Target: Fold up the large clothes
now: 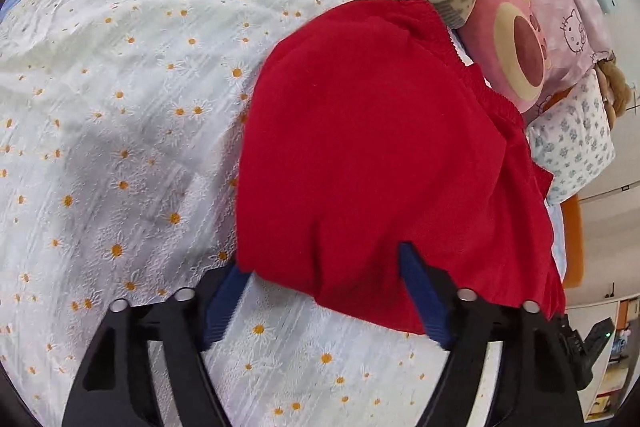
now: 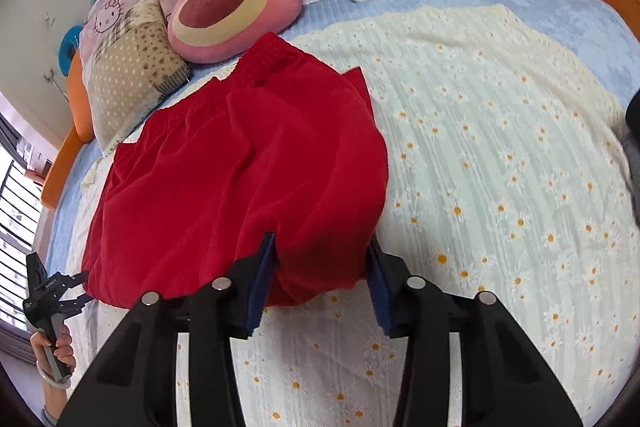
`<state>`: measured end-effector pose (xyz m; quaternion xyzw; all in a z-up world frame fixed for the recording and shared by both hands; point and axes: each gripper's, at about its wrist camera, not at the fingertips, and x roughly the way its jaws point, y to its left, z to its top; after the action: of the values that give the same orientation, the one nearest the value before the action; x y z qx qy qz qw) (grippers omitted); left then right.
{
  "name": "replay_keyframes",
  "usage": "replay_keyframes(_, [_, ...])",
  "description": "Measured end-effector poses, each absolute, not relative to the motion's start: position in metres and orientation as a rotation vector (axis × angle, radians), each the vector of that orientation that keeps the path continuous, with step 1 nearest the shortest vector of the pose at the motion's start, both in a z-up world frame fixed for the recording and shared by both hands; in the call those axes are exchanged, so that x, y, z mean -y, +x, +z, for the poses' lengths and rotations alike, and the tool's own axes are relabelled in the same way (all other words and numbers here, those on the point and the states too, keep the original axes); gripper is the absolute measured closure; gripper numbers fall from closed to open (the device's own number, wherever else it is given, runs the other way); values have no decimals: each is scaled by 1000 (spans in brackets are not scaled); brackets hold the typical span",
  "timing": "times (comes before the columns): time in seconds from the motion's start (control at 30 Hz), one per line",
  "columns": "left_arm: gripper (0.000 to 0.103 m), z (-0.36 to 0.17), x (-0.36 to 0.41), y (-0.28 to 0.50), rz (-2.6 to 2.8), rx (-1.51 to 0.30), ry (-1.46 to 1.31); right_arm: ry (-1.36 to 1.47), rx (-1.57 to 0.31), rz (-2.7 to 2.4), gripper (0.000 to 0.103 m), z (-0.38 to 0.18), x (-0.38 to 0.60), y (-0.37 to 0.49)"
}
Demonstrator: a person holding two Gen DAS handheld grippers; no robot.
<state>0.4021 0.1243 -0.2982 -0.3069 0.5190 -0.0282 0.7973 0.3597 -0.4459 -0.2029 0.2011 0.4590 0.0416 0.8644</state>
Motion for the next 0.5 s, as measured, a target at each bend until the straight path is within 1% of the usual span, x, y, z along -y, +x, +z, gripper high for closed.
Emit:
replay_keyframes(0.03, [37, -299, -127, 402, -64, -1115, -684, 435, -959, 90, 66, -204, 448, 358])
replay_keyframes(0.07, [39, -299, -130, 401, -66, -1116, -700, 453, -958, 93, 70, -206, 449, 357])
replay_keyframes(0.1, [44, -298, -134, 398, -68, -1115, -726, 464, -957, 95, 72, -205, 450, 356])
replay_keyframes(0.13, [57, -296, -135, 396, -55, -1115, -722, 462, -956, 99, 73, -205, 451, 355])
replay_keyframes(0.17, [58, -293, -138, 393, -50, -1111, -710, 456, -955, 101, 74, -203, 451, 355])
replay_keyframes(0.23, [65, -284, -140, 391, -72, -1101, -691, 437, -958, 105, 75, -199, 450, 356])
replay_keyframes(0.37, [72, -272, -146, 394, -94, -1128, -670, 383, -964, 109, 78, -179, 451, 363])
replay_keyframes(0.43, [76, -258, -142, 401, -94, -1150, -570, 319, -982, 109, 79, -167, 450, 370])
replay_keyframes(0.5, [78, -246, -137, 402, -96, -1172, -477, 252, -1001, 95, 79, -161, 444, 374])
